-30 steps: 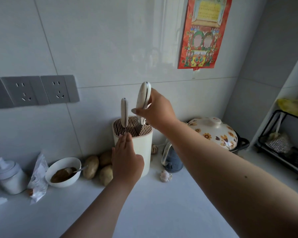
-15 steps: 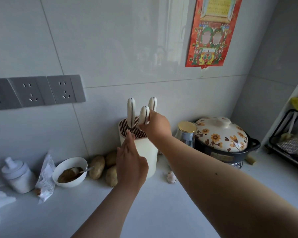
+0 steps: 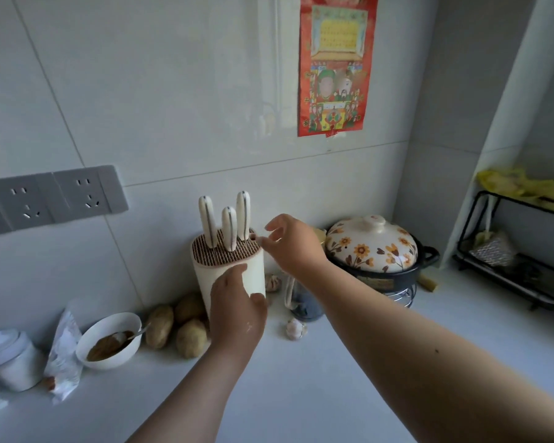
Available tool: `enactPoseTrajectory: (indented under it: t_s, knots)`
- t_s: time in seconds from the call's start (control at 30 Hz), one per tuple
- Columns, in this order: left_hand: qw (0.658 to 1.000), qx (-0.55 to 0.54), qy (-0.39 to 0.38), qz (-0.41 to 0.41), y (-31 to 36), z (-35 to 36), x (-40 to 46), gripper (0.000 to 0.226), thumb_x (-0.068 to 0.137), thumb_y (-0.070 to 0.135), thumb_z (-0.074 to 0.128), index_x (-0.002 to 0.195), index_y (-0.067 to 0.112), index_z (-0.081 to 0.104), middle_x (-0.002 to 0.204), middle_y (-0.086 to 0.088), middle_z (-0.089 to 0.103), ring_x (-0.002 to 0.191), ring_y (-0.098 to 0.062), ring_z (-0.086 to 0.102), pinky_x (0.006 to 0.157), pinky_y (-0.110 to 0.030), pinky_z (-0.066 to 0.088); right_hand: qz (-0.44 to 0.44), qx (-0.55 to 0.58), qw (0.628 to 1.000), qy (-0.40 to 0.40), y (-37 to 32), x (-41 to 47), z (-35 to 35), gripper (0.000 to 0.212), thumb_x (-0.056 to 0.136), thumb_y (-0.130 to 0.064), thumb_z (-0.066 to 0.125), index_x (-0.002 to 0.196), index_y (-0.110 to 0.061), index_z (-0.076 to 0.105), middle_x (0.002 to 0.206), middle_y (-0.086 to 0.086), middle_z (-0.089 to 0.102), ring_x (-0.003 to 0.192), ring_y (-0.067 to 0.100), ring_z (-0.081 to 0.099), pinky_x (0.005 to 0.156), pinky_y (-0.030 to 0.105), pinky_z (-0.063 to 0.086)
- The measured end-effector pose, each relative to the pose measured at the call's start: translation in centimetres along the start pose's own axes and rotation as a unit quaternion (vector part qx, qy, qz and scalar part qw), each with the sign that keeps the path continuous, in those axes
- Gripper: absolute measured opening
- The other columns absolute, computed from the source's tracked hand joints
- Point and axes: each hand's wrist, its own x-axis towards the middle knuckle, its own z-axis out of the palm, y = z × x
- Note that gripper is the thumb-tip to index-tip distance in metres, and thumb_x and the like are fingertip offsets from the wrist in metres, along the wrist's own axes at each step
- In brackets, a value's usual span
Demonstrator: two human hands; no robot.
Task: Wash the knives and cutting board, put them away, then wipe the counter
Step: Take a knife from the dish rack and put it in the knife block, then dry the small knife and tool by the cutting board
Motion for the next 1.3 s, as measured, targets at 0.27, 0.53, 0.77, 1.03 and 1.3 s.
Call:
enactPoseTrajectory:
  t_s: [0.27, 0.53, 0.77, 1.03, 1.3]
  knots:
    - [0.991, -0.056, -0.123, 0.019, 7.7, 2.4, -2.9, 0.016, 0.087, 0.014, 0.051, 0.101, 0.02, 0.056, 0.098, 0.002, 0.059, 0.095, -0.023, 0.058, 0.069, -0.028, 0.041, 0.062, 0.019, 0.996, 0.065, 4.8, -5.3, -8.0, 0.024, 0.088, -0.037, 0.062, 0.1, -0.017, 0.064, 0.094, 0.001, 0.07, 0.089, 0.019, 0.064, 0.077, 0.031, 0.051]
    - [0.946, -0.132, -0.289, 0.059, 16.3, 8.9, -9.8, 0.022, 0.082, 0.009, 0.057, 0.094, 0.027, 0.058, 0.098, 0.005, 0.065, 0.094, -0.019, 0.063, 0.086, -0.036, 0.05, 0.181, 0.057, 0.966, 0.176, 14.2, -14.9, -17.3, 0.024, 0.084, -0.042, 0.062, 0.07, -0.023, 0.057, 0.077, 0.0, 0.069, 0.077, 0.024, 0.065, 0.073, 0.039, 0.056]
    - [0.883, -0.13, -0.436, 0.117, 23.3, 14.2, -18.6, 0.02, 0.081, 0.011, 0.057, 0.088, 0.029, 0.058, 0.096, 0.009, 0.062, 0.087, -0.018, 0.066, 0.082, -0.04, 0.055, 0.321, 0.045, 0.912, 0.253, 23.8, -27.9, -25.6, 0.028, 0.088, -0.04, 0.059, 0.079, -0.015, 0.063, 0.078, 0.006, 0.07, 0.078, 0.025, 0.068, 0.077, 0.045, 0.056]
    - [0.816, -0.094, -0.549, 0.152, 28.9, 19.1, -28.7, 0.013, 0.089, 0.016, 0.053, 0.099, 0.025, 0.058, 0.102, 0.009, 0.059, 0.091, -0.015, 0.064, 0.082, -0.038, 0.057, 0.563, 0.013, 0.762, 0.319, 33.6, -44.1, -32.0, 0.032, 0.092, -0.04, 0.055, 0.103, -0.011, 0.056, 0.091, 0.003, 0.064, 0.081, 0.022, 0.061, 0.067, 0.033, 0.049]
    - [0.774, -0.063, -0.609, 0.161, 31.7, 22.1, -35.2, 0.012, 0.092, 0.019, 0.052, 0.094, 0.029, 0.057, 0.099, 0.011, 0.06, 0.086, -0.012, 0.066, 0.082, -0.043, 0.057, 0.727, -0.025, 0.663, 0.174, 39.5, -52.3, -31.2, 0.065, 0.092, -0.041, 0.047, 0.14, -0.001, 0.03, 0.137, 0.019, 0.045, 0.121, 0.036, 0.049, 0.094, 0.039, 0.043]
